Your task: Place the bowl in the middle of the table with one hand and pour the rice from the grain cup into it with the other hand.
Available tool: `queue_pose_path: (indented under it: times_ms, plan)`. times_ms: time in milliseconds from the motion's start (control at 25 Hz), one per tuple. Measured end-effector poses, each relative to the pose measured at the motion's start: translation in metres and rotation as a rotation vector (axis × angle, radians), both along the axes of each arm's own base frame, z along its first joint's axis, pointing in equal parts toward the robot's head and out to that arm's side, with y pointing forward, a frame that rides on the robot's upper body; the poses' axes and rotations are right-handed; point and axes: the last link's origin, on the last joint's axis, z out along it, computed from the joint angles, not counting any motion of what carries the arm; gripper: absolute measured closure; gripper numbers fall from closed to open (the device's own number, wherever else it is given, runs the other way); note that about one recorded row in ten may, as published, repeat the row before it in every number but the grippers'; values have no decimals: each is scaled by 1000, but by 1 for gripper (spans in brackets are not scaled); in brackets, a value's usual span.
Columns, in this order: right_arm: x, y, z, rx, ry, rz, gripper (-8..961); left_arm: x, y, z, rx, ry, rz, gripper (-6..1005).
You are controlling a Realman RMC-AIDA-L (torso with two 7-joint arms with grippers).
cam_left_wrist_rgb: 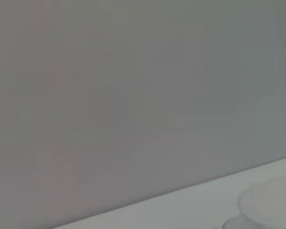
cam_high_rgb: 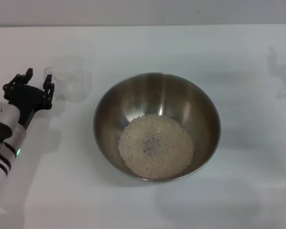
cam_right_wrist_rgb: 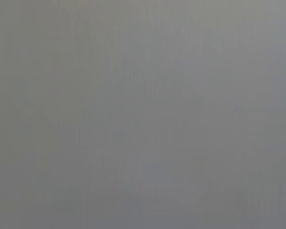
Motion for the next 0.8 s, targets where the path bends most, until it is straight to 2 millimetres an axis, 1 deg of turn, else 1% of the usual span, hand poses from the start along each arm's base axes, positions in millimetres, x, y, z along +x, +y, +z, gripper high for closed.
queue_pose_path:
  times_ms: [160, 200, 280, 320, 360, 440, 480, 520, 560, 600, 640, 680, 720, 760, 800]
  plan:
    - [0, 0, 0, -2, -1, 0, 471, -4, -6, 1, 7, -2, 3, 592]
    - [0, 0, 0, -2, -1, 0, 471, -7, -12, 3, 23, -7, 4, 563]
    - [0, 0, 0, -2, -1, -2, 471, -9, -22, 5, 51, -23, -3, 563]
    - [0, 0, 0, -2, -1, -2, 471, -9, -22, 5, 51, -23, -3, 563]
    - [2, 0, 0, -2, -3, -6, 471, -11, -32, 8, 73, -33, -11, 564]
    - [2, -1, 0, -2, -5, -9, 471, -11, -36, 8, 78, -35, -16, 564]
    - [4, -2, -1, -4, -10, -16, 471, -13, -46, 9, 93, -41, -29, 564]
    - [4, -2, -1, -4, -10, -16, 471, -13, -46, 9, 93, -41, -29, 564]
    - [6, -3, -2, -12, -12, -27, 471, -11, -58, 10, 114, -72, -56, 564]
    - [6, -3, -2, -12, -12, -27, 471, -11, -58, 10, 114, -72, -56, 564]
    - [7, -3, -4, -22, -10, -36, 471, -9, -63, 12, 125, -101, -74, 563]
    - [10, -4, -10, -61, -13, -52, 471, -6, -71, 16, 148, -192, -107, 563]
    - [10, -4, -10, -61, -13, -52, 471, -6, -71, 16, 148, -192, -107, 563]
    - [11, -4, -14, -85, -16, -57, 471, -6, -75, 22, 165, -295, -124, 563]
    - [11, -4, -20, -119, -20, -58, 471, -6, -75, 22, 165, -295, -124, 538]
